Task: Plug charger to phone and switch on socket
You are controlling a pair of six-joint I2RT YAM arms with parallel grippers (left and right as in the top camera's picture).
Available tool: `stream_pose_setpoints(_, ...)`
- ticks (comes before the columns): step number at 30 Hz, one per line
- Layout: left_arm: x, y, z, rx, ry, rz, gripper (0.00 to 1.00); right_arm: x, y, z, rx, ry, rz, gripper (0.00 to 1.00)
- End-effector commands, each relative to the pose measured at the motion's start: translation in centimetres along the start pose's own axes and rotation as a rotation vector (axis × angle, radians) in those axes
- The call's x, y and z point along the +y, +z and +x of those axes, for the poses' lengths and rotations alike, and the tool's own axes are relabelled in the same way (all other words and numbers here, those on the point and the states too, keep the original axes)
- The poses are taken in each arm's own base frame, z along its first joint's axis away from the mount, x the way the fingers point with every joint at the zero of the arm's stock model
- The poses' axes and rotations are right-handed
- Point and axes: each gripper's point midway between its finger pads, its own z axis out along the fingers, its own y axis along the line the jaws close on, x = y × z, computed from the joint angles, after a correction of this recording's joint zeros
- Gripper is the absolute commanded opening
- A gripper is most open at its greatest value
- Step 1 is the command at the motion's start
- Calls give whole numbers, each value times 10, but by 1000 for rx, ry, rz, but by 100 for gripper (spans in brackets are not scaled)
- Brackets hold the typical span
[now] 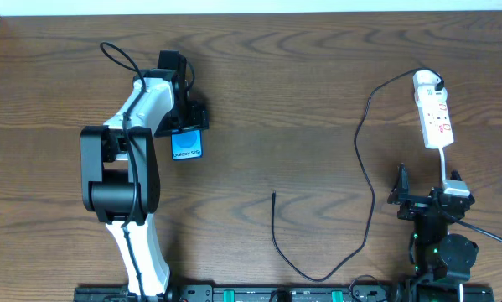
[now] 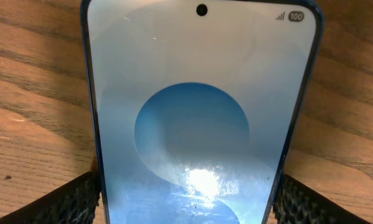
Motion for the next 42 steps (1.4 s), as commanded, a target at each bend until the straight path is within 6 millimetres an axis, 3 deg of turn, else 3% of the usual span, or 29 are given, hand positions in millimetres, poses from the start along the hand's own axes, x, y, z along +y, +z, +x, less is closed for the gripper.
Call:
stream_pose_setpoints(1, 6, 19, 12, 57, -6, -34, 87, -2, 0, 1, -1, 13, 11, 99)
stream_pose_setpoints(16, 5, 19, 11, 53, -6, -34, 78, -2, 0, 1, -1, 13, 11, 99)
stream_pose_setpoints(32, 5, 19, 11, 54, -6, -34, 76, -2, 0, 1, -1, 13, 11, 99)
stream_pose_setpoints(42, 5, 19, 11, 54, -7, -33, 59, -2, 0, 1, -1, 13, 11, 99)
